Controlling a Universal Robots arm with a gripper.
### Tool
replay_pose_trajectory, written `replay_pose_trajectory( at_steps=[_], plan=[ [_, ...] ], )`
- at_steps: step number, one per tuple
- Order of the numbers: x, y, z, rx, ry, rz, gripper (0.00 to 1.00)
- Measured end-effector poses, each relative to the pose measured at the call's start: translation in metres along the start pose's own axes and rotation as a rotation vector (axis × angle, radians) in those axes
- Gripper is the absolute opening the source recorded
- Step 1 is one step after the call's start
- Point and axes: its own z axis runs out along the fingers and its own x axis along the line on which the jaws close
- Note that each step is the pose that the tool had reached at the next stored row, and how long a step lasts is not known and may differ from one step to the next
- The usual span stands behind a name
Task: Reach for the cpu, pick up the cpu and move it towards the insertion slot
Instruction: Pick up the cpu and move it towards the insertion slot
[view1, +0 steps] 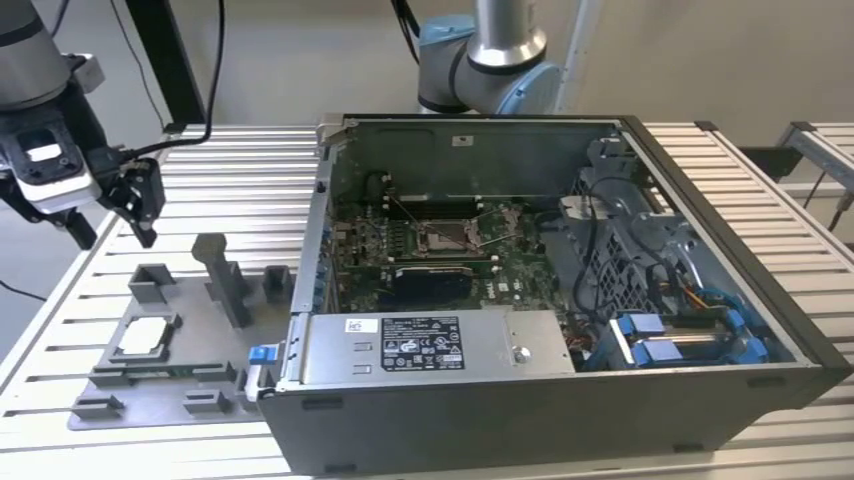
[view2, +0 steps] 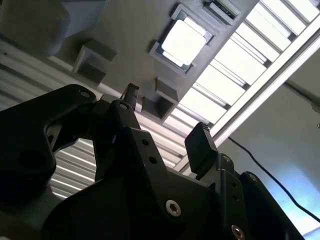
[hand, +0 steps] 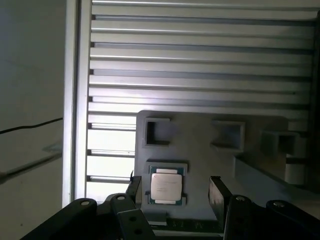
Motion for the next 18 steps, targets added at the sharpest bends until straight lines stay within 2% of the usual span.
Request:
replay_pose_trajectory(
  at_steps=[4, 18],
  plan=[
    [0.0000, -0.0006, 0.0027, 0.0000, 0.0027, 0.000, 1.00],
    [-0.0001, -0.0029, 0.0119, -0.0001, 0.0035, 0.000, 1.00]
  ],
)
